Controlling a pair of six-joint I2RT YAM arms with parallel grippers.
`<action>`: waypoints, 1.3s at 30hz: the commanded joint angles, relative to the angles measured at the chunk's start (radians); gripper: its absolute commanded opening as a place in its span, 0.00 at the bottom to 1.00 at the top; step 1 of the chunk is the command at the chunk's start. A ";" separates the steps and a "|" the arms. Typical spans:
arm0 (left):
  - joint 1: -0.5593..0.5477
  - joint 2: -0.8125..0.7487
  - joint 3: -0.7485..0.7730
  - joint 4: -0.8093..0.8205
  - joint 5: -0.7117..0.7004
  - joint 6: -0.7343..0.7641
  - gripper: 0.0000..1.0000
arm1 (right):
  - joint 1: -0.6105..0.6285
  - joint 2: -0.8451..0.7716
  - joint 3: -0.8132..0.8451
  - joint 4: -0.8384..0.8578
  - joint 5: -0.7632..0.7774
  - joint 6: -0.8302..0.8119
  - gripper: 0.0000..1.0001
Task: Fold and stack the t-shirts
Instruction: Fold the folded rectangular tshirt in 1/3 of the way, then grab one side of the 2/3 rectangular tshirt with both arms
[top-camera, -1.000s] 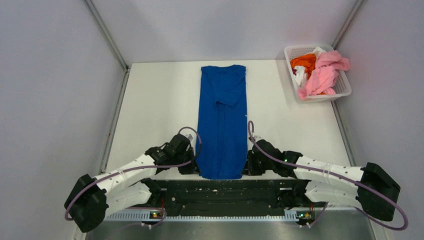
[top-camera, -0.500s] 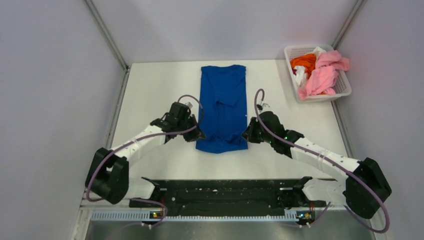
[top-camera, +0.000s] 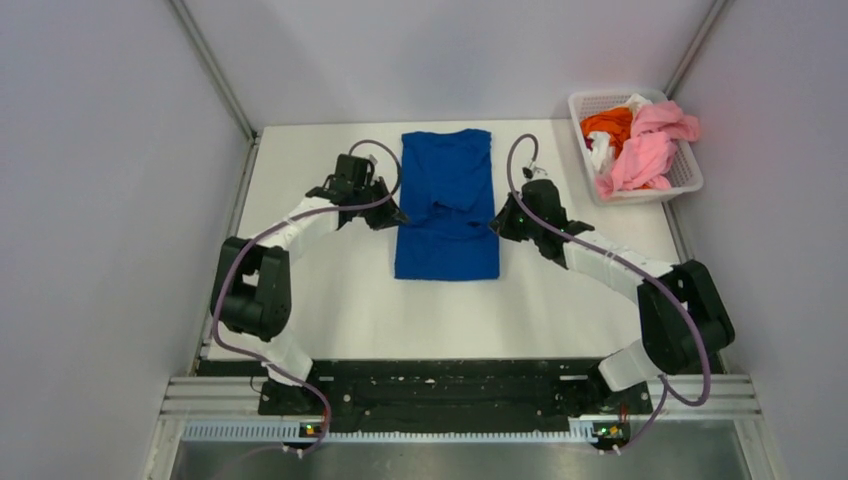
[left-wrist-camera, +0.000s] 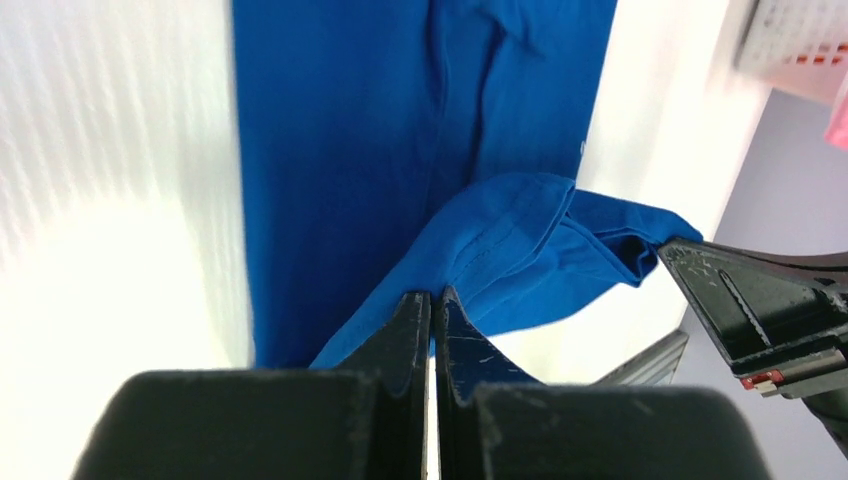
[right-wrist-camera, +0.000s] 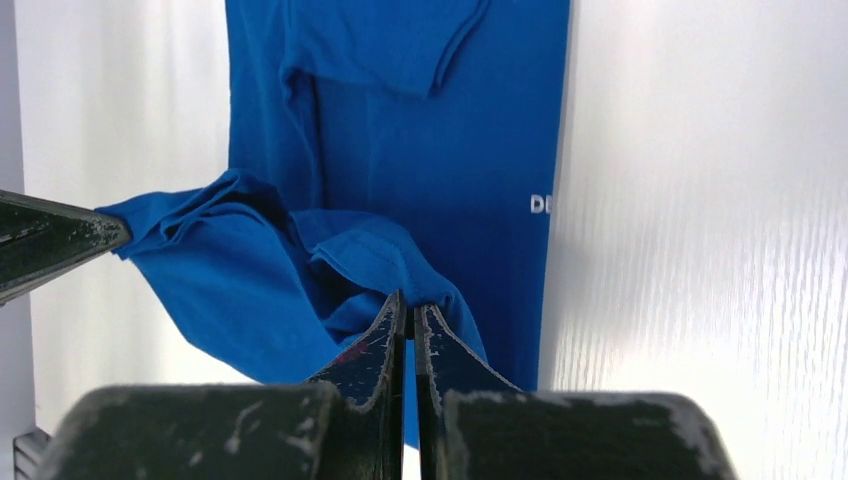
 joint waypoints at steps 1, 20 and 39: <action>0.038 0.060 0.107 0.019 0.019 0.061 0.00 | -0.033 0.073 0.093 0.091 -0.052 -0.038 0.00; 0.082 0.354 0.403 -0.060 -0.029 0.155 0.31 | -0.113 0.402 0.311 0.131 -0.088 -0.075 0.40; 0.061 -0.021 -0.113 -0.006 -0.018 0.112 0.99 | -0.065 0.027 -0.080 0.088 -0.215 -0.036 0.99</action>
